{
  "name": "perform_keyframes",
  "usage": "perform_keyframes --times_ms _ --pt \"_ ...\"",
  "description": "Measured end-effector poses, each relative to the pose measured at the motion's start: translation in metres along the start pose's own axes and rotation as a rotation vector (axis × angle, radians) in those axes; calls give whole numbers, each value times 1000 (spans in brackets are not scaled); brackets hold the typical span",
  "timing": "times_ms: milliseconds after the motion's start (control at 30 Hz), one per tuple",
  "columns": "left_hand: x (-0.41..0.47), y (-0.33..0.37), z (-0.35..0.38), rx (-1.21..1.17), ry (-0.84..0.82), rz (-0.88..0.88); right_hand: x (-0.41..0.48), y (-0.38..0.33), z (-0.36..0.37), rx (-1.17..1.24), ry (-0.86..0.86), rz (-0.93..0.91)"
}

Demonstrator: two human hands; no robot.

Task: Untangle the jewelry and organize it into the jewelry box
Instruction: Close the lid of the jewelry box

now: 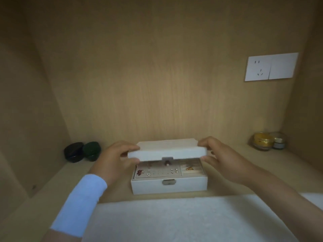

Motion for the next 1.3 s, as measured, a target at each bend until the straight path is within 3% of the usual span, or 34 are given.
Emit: perform_keyframes --times_ms 167,467,700,767,1000,1300 --pt "-36 -23 25 -50 11 -36 -27 4 28 -119 -27 -47" --pt "-39 -28 34 -34 66 -48 -36 4 39 -67 31 -29" --pt "-32 -14 50 143 24 -27 -29 15 53 288 -2 219" --pt "-29 -17 49 147 6 -31 -21 12 57 279 -24 241" --pt "-17 -32 27 319 -66 -40 11 -16 78 285 -74 242" --pt "-2 -68 -12 409 -42 -211 62 -57 120 249 -129 198"
Point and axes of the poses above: each hand's wrist, its own x-axis towards the middle knuckle, its own z-axis out of the palm, y = z × x, the point moved 7 cm from there along x, towards the middle knuckle, and after that the axes turned 7 degrees about -x, right-handed, at the moved point
